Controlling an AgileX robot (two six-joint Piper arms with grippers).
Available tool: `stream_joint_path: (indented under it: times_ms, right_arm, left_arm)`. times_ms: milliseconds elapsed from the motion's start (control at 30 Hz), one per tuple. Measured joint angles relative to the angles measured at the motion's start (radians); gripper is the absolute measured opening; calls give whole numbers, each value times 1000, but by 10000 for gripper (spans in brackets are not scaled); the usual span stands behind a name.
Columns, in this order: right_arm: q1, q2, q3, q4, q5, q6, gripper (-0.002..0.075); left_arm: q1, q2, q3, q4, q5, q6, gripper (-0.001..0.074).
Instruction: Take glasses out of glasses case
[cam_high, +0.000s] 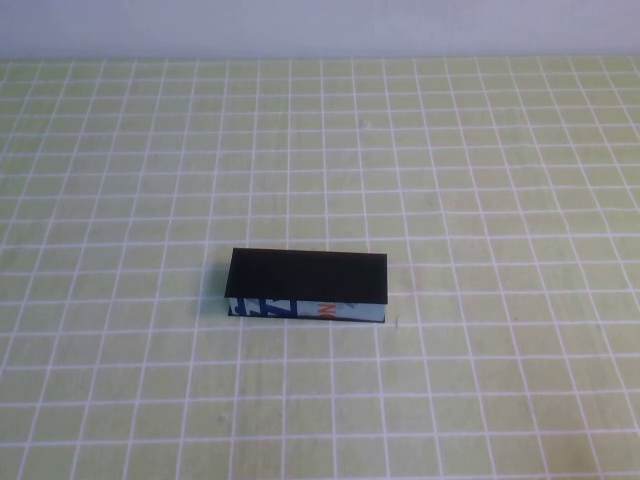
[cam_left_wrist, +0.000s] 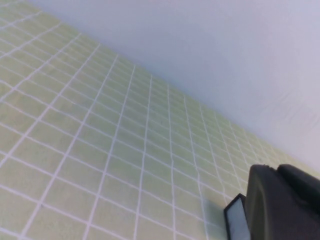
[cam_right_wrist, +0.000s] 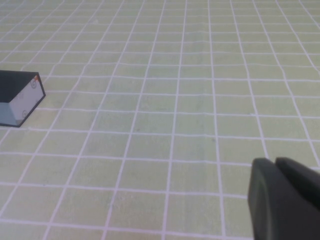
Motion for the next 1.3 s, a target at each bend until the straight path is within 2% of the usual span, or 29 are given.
stream_joint_path:
  times_ms: [100,233,467,633,900,1067,1300]
  right_arm:
    - [0,0,0,0,0,0,-18]
    - [0,0,0,0,0,0,-18]
    - [0,0,0,0,0,0,-18]
    - [0,0,0,0,0,0,-18]
    - [0,0,0,0,0,0,-18]
    - [0,0,0,0,0,0,-18]
    - [0,0,0,0,0,0,-18]
  left_arm:
    - [0,2,-7,-53,26,-20,-4]
    - [0,125,-136,-63,187,17,-4]
    - [0,559,-502,-63,555,273,-4]
    - [0,885,-737,-110,705,496,-4]
    - [-4,1308,-1018,-324,711,767,-4]
    - [-63,1556,-1176,-402,694,878,-4]
    - [-149,1830,-1367,-411,697,931,-4]
